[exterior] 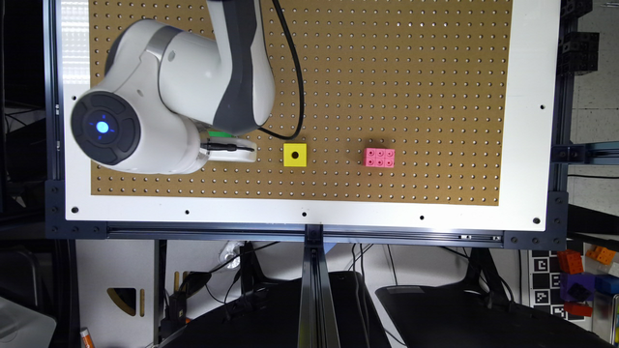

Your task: Pick up green block.

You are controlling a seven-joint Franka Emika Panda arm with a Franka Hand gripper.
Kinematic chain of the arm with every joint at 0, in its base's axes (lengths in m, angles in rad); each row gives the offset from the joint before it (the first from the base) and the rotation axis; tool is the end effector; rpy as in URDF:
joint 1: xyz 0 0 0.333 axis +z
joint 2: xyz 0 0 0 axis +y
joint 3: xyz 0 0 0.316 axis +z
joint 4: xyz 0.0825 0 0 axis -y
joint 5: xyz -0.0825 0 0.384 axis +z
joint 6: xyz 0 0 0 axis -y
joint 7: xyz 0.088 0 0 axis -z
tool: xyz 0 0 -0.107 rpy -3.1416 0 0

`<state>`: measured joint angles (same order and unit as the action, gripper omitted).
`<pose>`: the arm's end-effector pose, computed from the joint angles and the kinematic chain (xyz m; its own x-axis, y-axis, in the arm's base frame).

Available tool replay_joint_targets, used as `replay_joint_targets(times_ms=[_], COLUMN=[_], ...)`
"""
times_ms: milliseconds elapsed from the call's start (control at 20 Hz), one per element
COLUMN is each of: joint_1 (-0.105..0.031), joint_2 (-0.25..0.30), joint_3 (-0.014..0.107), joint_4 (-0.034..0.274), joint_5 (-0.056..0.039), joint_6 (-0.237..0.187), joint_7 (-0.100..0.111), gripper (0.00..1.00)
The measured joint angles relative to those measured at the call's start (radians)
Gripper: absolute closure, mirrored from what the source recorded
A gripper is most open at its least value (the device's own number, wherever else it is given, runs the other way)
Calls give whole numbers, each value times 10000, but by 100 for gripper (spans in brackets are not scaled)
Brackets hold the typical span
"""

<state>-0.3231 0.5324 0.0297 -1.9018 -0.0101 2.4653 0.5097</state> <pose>0.6076 -0.1845 0.2211 0.6966 -0.7171 0.0232 -0.7168 -0.6970 -0.0227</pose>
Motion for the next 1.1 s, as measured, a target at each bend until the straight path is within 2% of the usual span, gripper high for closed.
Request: replay_joint_targets(times_ms=[200,600,1100], joint_1=[0,0,0], joint_2=[-364,-1399,-1429], joint_3=[4,18,22], joint_4=[1,0,-9], joint_5=[0,0,0], joint_6=[-345,-1391,-1412], joint_7=[0,0,0], gripper=[100,100,100])
